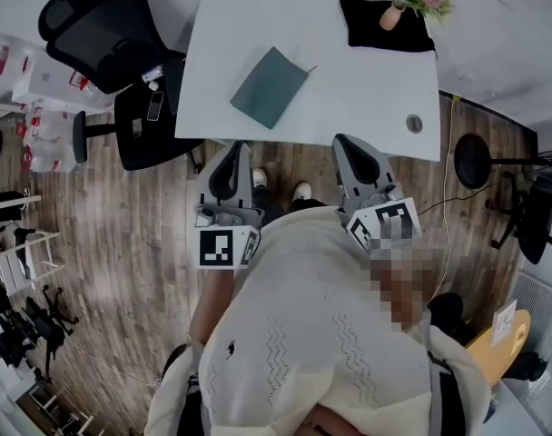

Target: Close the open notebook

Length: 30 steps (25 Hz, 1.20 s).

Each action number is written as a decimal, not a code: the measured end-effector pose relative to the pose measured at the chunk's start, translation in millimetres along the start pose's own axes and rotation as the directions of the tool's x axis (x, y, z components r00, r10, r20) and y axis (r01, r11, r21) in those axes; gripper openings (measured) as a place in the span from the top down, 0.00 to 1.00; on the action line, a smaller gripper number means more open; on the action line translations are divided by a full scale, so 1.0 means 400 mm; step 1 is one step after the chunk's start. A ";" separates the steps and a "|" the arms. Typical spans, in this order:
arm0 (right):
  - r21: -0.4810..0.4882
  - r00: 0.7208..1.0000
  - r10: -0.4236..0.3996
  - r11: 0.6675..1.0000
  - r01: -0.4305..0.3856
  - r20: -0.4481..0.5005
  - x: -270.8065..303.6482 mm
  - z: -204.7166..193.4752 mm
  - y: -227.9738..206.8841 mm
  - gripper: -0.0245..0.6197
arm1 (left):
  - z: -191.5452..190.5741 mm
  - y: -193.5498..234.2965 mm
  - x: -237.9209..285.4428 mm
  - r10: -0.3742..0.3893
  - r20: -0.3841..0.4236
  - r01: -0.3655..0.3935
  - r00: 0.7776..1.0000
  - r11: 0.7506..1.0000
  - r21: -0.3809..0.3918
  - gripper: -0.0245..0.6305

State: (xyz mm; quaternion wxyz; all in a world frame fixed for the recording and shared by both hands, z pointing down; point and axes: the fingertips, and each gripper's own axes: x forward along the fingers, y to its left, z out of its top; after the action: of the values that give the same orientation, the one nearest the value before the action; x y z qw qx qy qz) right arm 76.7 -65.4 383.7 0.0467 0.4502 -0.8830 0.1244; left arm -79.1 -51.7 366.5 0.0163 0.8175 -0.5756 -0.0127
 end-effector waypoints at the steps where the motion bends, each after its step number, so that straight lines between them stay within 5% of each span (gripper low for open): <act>1: -0.007 1.000 0.002 1.000 -0.002 0.001 0.000 0.002 0.001 0.96 | 0.008 0.000 0.000 0.003 0.007 -0.003 1.000 1.000 0.003 0.94; 13: -0.044 0.999 0.016 0.999 -0.014 0.051 -0.006 0.064 -0.005 0.96 | 0.077 0.000 0.002 0.002 0.066 -0.004 0.998 0.999 0.040 0.94; 30: -0.056 0.998 0.062 0.997 -0.060 0.032 0.016 0.061 0.021 0.96 | 0.055 0.020 0.003 0.042 0.033 -0.041 0.999 0.999 -0.011 0.94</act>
State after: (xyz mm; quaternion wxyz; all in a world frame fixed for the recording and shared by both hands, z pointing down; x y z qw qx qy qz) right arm 66.9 -72.3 359.8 0.0404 0.4235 -0.9001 0.0937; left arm -86.9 -55.7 344.8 0.0112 0.8049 -0.5926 -0.0287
